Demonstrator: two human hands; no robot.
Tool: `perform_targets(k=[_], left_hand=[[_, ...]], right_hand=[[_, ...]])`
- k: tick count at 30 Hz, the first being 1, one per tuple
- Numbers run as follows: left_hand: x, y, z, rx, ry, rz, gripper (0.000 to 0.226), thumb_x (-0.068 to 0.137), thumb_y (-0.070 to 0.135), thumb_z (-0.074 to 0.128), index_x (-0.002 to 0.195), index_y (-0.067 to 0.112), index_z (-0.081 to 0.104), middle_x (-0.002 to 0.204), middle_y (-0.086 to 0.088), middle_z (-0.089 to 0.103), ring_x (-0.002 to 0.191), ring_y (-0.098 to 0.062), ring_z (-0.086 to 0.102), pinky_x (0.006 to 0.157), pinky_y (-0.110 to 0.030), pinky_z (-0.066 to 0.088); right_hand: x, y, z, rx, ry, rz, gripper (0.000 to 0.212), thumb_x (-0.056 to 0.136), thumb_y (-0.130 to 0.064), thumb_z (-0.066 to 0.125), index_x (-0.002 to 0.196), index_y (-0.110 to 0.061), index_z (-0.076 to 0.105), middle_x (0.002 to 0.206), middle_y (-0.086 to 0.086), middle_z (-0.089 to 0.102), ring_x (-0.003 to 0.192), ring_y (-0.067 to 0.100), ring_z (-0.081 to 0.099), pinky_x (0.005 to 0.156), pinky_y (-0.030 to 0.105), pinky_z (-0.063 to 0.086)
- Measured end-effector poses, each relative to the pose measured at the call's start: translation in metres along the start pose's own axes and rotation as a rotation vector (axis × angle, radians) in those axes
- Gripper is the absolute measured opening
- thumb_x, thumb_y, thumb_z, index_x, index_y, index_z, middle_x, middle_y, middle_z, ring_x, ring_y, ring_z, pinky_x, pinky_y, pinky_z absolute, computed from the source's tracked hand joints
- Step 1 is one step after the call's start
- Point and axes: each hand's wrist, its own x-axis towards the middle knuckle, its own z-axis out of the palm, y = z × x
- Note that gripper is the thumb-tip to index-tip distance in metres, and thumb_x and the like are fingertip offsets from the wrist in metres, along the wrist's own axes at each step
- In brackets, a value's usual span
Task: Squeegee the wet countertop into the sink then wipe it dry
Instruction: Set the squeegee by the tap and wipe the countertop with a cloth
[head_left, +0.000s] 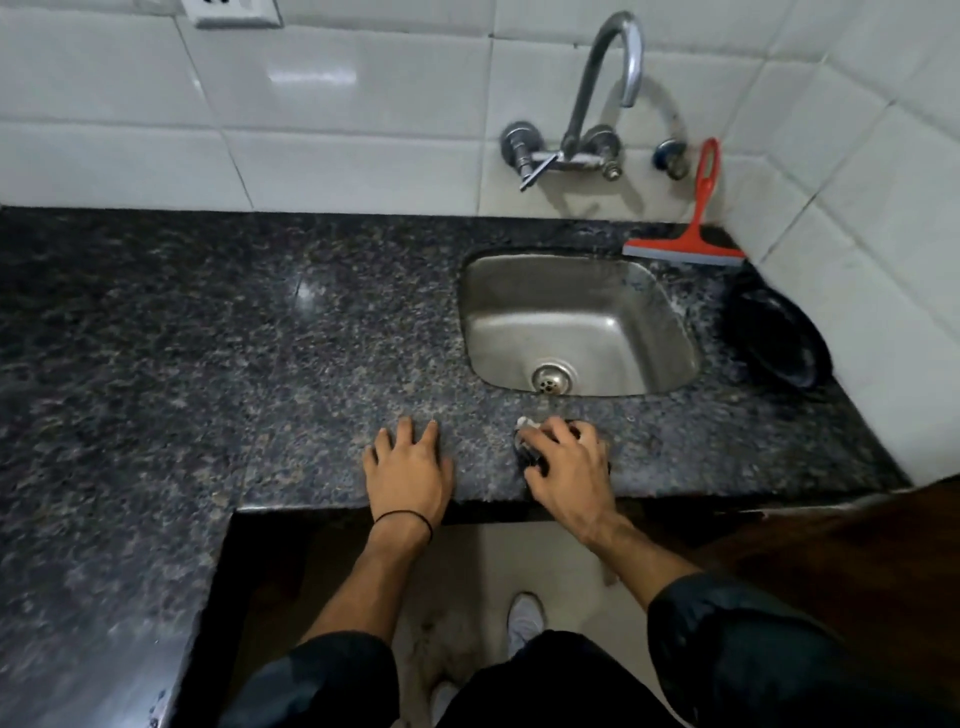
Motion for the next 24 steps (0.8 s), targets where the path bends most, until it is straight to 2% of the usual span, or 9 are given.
perform_targets(k=[3,5,7,9,11,13,18,21,24], left_hand=[[0.014,0.018,-0.01,-0.097,0.083,0.056,0.031,0.095,0.037,0.044,0.112,0.022,0.065,0.113,-0.007,0.063,0.106,-0.031,0.058,0.092,-0.043,0.044],[0.023,0.037,-0.015,-0.211,0.082,0.12,0.027,0.094,0.035,0.045,0.096,0.02,0.067,0.097,-0.007,0.068,0.093,-0.03,0.064,0.081,-0.041,0.05],[0.033,0.059,-0.017,-0.286,0.057,0.185,0.028,0.093,0.034,0.046,0.088,0.017,0.068,0.089,-0.008,0.07,0.085,-0.031,0.066,0.07,-0.039,0.052],[0.044,0.085,-0.017,-0.329,0.01,0.24,0.027,0.092,0.034,0.049,0.094,0.018,0.071,0.09,-0.009,0.073,0.088,-0.033,0.067,0.071,-0.04,0.054],[0.056,0.111,-0.018,-0.355,-0.03,0.317,0.026,0.091,0.033,0.051,0.104,0.021,0.071,0.099,-0.009,0.074,0.095,-0.033,0.067,0.078,-0.042,0.055],[0.069,0.139,-0.018,-0.35,-0.041,0.393,0.026,0.091,0.032,0.052,0.108,0.024,0.07,0.108,-0.006,0.071,0.099,-0.031,0.066,0.082,-0.043,0.054],[0.108,0.209,-0.022,-0.304,-0.018,0.479,0.028,0.094,0.029,0.051,0.116,0.023,0.069,0.116,-0.001,0.067,0.098,-0.024,0.065,0.079,-0.035,0.051],[0.128,0.248,-0.025,-0.295,-0.023,0.469,0.031,0.096,0.028,0.049,0.121,0.021,0.067,0.121,0.001,0.065,0.099,-0.021,0.065,0.082,-0.034,0.052],[0.149,0.279,-0.021,-0.282,-0.012,0.443,0.032,0.097,0.028,0.048,0.122,0.02,0.066,0.125,0.0,0.065,0.102,-0.021,0.065,0.086,-0.036,0.053]], right_hand=[[0.007,0.025,-0.023,0.207,-0.084,-0.112,0.042,0.068,-0.025,0.061,0.107,-0.03,0.073,0.105,-0.009,0.067,0.093,0.022,0.061,0.086,0.033,0.051],[0.015,0.047,-0.04,0.372,-0.151,-0.02,0.041,0.064,-0.024,0.061,0.101,-0.03,0.076,0.1,-0.012,0.072,0.091,0.01,0.067,0.086,0.028,0.053],[0.025,0.073,-0.058,0.501,-0.175,0.11,0.036,0.062,-0.023,0.063,0.095,-0.029,0.078,0.093,-0.012,0.075,0.087,0.004,0.069,0.086,0.027,0.055],[0.035,0.103,-0.08,0.602,-0.142,0.202,0.029,0.067,-0.015,0.068,0.092,-0.026,0.078,0.089,-0.01,0.075,0.084,0.006,0.07,0.082,0.021,0.055],[0.046,0.135,-0.105,0.645,-0.082,0.318,0.028,0.076,-0.002,0.07,0.096,-0.021,0.076,0.082,-0.004,0.074,0.073,0.006,0.068,0.065,0.014,0.053],[0.059,0.172,-0.127,0.649,-0.016,0.415,0.026,0.08,-0.003,0.069,0.096,-0.022,0.076,0.079,0.0,0.074,0.066,0.01,0.068,0.057,0.02,0.055],[0.099,0.263,-0.153,0.583,0.134,0.519,0.03,0.07,-0.03,0.07,0.099,-0.03,0.078,0.092,-0.004,0.076,0.088,0.015,0.07,0.084,0.036,0.058],[0.122,0.302,-0.161,0.56,0.176,0.576,0.029,0.075,-0.023,0.072,0.104,-0.028,0.075,0.101,0.003,0.075,0.091,0.018,0.068,0.085,0.034,0.056],[0.141,0.333,-0.156,0.447,0.246,0.518,0.036,0.08,-0.021,0.07,0.115,-0.023,0.071,0.115,0.004,0.069,0.102,0.024,0.065,0.09,0.034,0.053]])
